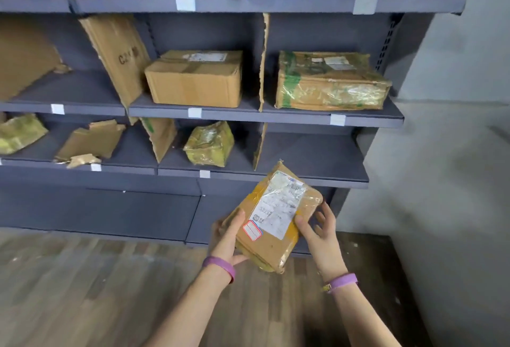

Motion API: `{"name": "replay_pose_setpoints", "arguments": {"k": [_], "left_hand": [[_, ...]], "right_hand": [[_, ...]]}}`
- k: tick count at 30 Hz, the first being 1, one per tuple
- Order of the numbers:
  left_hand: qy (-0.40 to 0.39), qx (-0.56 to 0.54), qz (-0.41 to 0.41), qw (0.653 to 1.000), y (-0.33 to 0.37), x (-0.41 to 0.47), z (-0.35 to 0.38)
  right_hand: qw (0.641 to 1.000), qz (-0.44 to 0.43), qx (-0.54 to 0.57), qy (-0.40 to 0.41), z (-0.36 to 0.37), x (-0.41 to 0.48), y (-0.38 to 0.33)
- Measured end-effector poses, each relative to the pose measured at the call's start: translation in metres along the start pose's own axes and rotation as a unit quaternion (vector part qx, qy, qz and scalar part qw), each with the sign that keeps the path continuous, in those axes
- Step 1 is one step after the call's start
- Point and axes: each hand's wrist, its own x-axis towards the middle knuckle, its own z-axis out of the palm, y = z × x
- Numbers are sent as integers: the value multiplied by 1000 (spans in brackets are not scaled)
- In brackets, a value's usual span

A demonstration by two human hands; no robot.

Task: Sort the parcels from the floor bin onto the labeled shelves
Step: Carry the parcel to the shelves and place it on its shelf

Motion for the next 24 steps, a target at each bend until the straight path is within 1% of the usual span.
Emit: {"name": "replay_pose_setpoints", "arguments": {"k": [2,4,5,7,9,12,15,18,20,24], "left_hand": [[30,-38,8,999,12,7,-28],[47,-56,4,997,24,15,-59],[47,-58,-4,997,29,20,-77],[39,-34,-26,998,38,32,-114],[33,23,-33,999,45,45,-150],[18,105,-16,994,57,60,-193],[23,165,9,986,67,71,-220],[38,231,45,971,79,81,-233],[32,252,48,966,87,91,-234],[28,254,43,966,99,110,-235]], "right_hand": [[998,30,7,-56,43,-8,12],[990,74,45,-112,86,-17,23],[985,88,62,-134,107,-20,28],[982,85,64,-157,144,-23,37],[984,77,56,-150,175,-25,41],[986,83,25,-140,213,-24,45],[988,72,-5,-134,248,-24,47],[993,60,-22,-104,276,-20,49],[992,60,-36,-101,284,-15,53],[988,50,-68,-132,291,6,57]]}}
